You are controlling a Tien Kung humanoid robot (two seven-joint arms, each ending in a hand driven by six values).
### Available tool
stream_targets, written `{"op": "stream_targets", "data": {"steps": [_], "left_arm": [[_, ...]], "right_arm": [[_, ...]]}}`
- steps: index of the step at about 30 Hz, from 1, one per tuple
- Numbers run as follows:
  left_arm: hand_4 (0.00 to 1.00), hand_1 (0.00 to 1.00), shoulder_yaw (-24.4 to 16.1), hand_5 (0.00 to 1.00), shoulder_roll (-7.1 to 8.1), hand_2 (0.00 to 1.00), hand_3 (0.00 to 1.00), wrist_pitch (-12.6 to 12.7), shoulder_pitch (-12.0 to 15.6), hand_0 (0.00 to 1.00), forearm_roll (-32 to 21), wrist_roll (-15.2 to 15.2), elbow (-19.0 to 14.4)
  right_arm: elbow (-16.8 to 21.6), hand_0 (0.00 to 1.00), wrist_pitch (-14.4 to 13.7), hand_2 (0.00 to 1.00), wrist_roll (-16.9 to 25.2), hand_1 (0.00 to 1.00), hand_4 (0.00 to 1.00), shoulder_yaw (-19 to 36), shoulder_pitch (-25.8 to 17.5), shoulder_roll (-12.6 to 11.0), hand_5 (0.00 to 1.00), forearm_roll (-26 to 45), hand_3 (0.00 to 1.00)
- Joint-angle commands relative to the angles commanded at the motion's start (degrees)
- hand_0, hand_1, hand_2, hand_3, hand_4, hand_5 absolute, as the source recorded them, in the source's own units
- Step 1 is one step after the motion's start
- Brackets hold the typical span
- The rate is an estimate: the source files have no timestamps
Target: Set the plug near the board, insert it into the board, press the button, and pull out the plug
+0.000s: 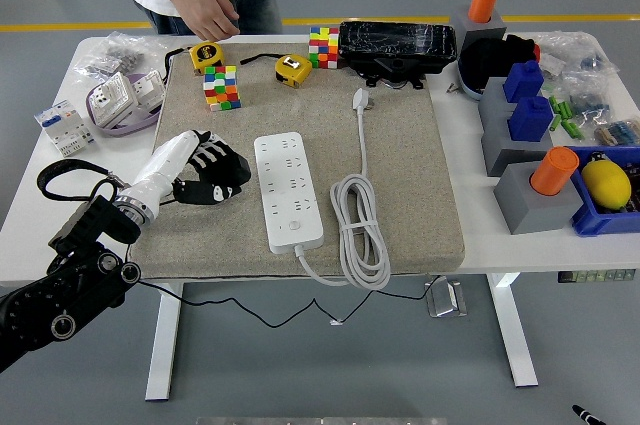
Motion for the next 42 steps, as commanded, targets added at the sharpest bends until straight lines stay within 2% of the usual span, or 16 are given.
{"op": "stream_targets", "data": {"steps": [6, 16, 28, 42], "left_arm": [[0.767, 0.442, 3.5, 0.002, -0.35, 0.464, 0.556, -0.4, -2.8, 0.391, -1.0, -0.3, 0.7], [0.762, 0.442, 7.0, 0.002, -1.93, 0.463, 0.556, 0.0, -4.6, 0.397, -1.6, -0.3, 2.8], [0.758, 0.445, 7.9, 0.002, -2.31, 0.462, 0.556, 1.5, -4.9, 0.396, -1.1, -0.3, 4.7], [0.757, 0.444, 8.6, 0.002, -2.18, 0.461, 0.556, 1.2, -4.8, 0.396, -0.7, -0.1, 5.3]], "right_arm": [[0.0, 0.604, 0.0, 0.658, 0.0, 0.642, 0.950, -0.1, 0.1, -0.1, 0.503, 0.1, 0.555], [0.0, 0.608, 0.0, 0.658, 0.0, 0.642, 0.951, -0.3, 0.0, 0.0, 0.503, 0.2, 0.555], [0.0, 0.604, 0.0, 0.657, 0.0, 0.642, 0.950, -0.4, 0.0, -0.1, 0.502, 0.3, 0.555], [0.0, 0.605, 0.0, 0.658, 0.0, 0.642, 0.950, -0.5, 0.0, -0.1, 0.502, 0.3, 0.554]]}}
